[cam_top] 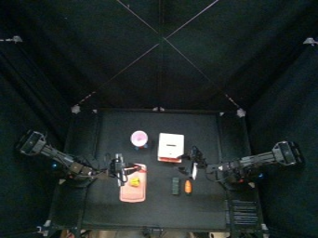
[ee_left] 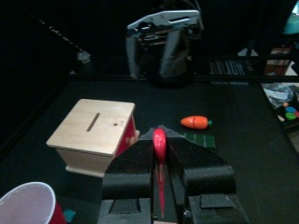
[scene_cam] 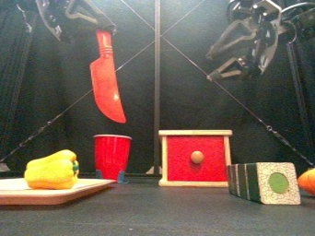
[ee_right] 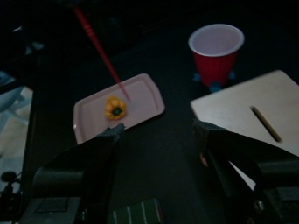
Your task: Grab knife with other hand
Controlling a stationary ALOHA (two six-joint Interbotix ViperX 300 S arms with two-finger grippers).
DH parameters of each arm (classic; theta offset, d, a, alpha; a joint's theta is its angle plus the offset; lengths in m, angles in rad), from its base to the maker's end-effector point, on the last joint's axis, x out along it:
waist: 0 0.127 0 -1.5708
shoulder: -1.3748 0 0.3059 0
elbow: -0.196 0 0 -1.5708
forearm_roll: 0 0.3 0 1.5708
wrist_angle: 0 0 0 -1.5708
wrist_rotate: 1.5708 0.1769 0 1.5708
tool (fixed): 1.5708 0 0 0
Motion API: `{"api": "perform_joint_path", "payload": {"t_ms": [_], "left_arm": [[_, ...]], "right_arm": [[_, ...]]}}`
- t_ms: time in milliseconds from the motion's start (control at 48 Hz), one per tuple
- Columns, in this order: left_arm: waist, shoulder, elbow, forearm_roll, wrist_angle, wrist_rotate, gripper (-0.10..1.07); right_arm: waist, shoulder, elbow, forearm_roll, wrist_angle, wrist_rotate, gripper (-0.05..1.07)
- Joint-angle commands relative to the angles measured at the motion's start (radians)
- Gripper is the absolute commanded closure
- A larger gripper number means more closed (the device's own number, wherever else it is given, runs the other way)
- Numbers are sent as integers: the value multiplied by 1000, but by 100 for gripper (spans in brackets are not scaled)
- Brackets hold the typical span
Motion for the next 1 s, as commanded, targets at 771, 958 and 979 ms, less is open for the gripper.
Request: {"api": "perform_joint_path", "payload": {"t_ms": [771,958,979], "left_arm": [[-35,28,-23,344,137,-259,52],[-57,28,-23,360,141,-259,52],[-58,28,-25,362,141,-259,52]], "right_arm": [[-11,327,-316,-146,-48,-6,7],[-34,344,-328,-146,-55,-5,7],[-37,344,-328,-146,-54,-3,7]]}}
